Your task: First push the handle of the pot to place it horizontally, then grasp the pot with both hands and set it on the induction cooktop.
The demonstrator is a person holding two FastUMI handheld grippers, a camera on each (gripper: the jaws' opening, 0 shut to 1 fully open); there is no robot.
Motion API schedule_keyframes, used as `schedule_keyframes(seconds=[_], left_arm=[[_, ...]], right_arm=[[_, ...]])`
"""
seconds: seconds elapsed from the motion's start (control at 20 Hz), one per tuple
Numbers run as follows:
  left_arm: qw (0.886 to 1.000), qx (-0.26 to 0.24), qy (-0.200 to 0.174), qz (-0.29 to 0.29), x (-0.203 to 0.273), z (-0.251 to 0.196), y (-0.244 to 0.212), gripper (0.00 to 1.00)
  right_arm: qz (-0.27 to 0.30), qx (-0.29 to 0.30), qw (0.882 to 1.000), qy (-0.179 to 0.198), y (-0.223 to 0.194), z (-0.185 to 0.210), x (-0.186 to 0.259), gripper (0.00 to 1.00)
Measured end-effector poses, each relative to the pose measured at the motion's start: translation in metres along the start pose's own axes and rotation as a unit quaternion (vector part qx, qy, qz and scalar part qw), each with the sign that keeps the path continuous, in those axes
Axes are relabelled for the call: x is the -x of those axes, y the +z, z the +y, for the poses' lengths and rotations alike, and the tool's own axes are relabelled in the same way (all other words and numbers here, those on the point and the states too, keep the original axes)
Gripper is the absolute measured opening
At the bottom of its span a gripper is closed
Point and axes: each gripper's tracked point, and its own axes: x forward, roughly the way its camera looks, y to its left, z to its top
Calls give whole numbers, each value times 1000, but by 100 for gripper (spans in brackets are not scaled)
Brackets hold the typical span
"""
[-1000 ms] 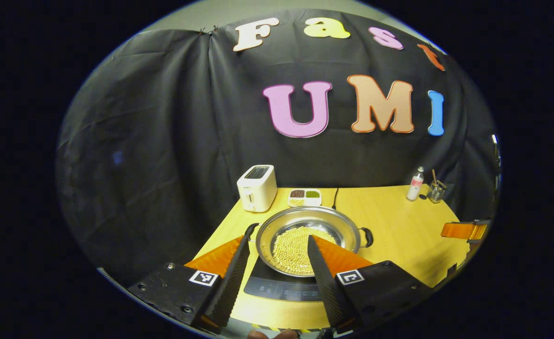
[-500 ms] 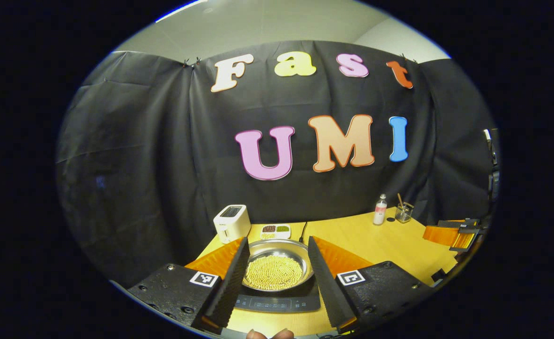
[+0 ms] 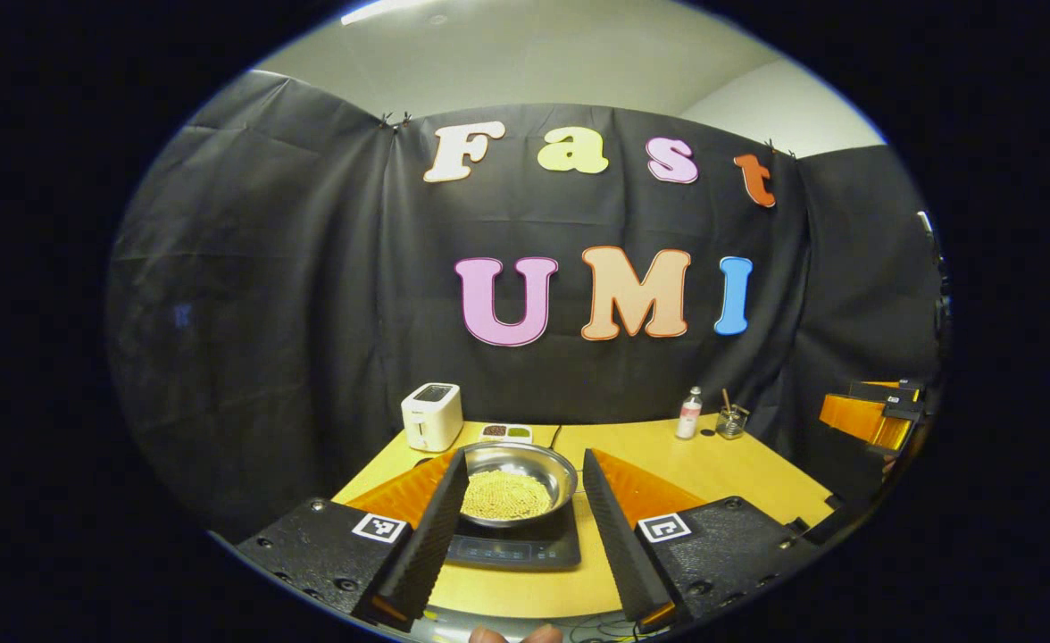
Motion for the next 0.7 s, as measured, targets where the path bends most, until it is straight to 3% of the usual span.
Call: schedule_keyframes(seconds=[0.1, 0.2, 0.25, 0.3, 0.35, 0.4, 0.45, 0.5, 0.65, 0.7], left_arm=[[1000, 6, 3, -11, 13, 2, 6, 80], [1000, 0, 4, -12, 22, 4, 8, 79], [1000, -8, 11, -8, 24, 9, 7, 75], [1000, -11, 19, -6, 24, 13, 10, 80], [1000, -11, 18, -6, 24, 10, 13, 75], [1000, -11, 13, -17, 23, 4, 21, 80], [1000, -14, 13, -21, 19, 1, 26, 75], [1000, -17, 13, -19, 18, 0, 25, 80], [1000, -16, 7, -25, 13, -12, 31, 80], [1000, -18, 6, -23, 13, -16, 32, 75]], right_arm=[[10, 14, 1000, -2, -6, 2, 8, 92], [-18, 14, 1000, 1, 14, 7, 7, 92], [-22, 15, 1000, 9, 21, 12, 8, 92], [-19, 20, 1000, 9, 19, 11, 9, 93], [-21, 23, 999, 10, 21, 7, 11, 96], [-30, 24, 999, 9, 30, 3, 11, 100], [-33, 21, 999, 6, 34, -3, 11, 100], [-30, 15, 999, 5, 32, -7, 11, 97], [-25, 0, 1000, -1, 30, -20, 10, 97], [-24, -3, 1000, -1, 29, -22, 10, 97]])
